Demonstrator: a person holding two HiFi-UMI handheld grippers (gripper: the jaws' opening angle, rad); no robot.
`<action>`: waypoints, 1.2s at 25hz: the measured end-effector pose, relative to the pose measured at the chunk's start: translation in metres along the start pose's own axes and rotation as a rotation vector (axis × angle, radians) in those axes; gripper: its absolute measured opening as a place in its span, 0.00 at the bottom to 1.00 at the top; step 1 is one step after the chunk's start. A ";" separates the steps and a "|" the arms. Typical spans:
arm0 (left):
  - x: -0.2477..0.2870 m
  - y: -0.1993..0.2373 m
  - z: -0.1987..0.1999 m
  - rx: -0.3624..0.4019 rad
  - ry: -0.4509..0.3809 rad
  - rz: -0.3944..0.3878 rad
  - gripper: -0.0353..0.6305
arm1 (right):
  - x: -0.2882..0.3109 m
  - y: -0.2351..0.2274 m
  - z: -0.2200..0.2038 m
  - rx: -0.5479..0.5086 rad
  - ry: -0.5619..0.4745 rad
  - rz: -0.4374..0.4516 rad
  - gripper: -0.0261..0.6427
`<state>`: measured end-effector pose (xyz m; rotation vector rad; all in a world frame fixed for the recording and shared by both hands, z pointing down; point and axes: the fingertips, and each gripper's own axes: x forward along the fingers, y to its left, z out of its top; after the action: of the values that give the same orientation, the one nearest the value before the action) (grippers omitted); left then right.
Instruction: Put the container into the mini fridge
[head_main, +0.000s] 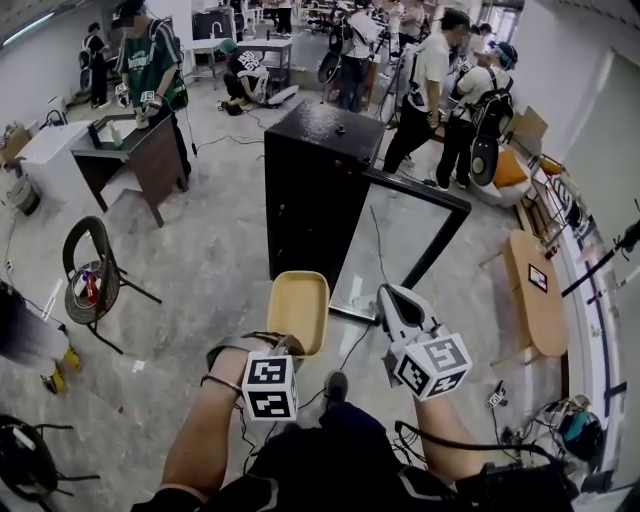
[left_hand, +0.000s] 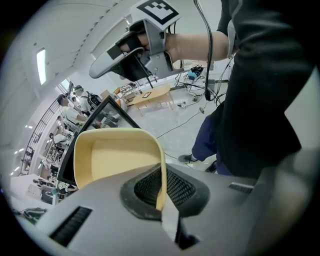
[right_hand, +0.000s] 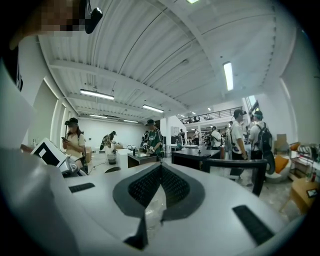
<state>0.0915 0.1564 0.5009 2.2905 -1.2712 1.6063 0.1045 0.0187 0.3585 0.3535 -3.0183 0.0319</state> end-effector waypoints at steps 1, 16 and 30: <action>0.001 0.002 -0.001 0.000 0.000 0.006 0.07 | 0.002 -0.002 0.002 -0.008 -0.007 -0.010 0.05; 0.010 0.054 -0.023 -0.052 0.013 0.001 0.07 | 0.078 -0.022 0.006 0.025 -0.008 0.032 0.05; 0.051 0.137 -0.018 -0.072 0.006 -0.025 0.07 | 0.143 -0.082 0.015 -0.035 -0.009 0.045 0.05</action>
<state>-0.0052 0.0462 0.4978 2.2477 -1.2727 1.5326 -0.0160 -0.0940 0.3588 0.2830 -3.0318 -0.0192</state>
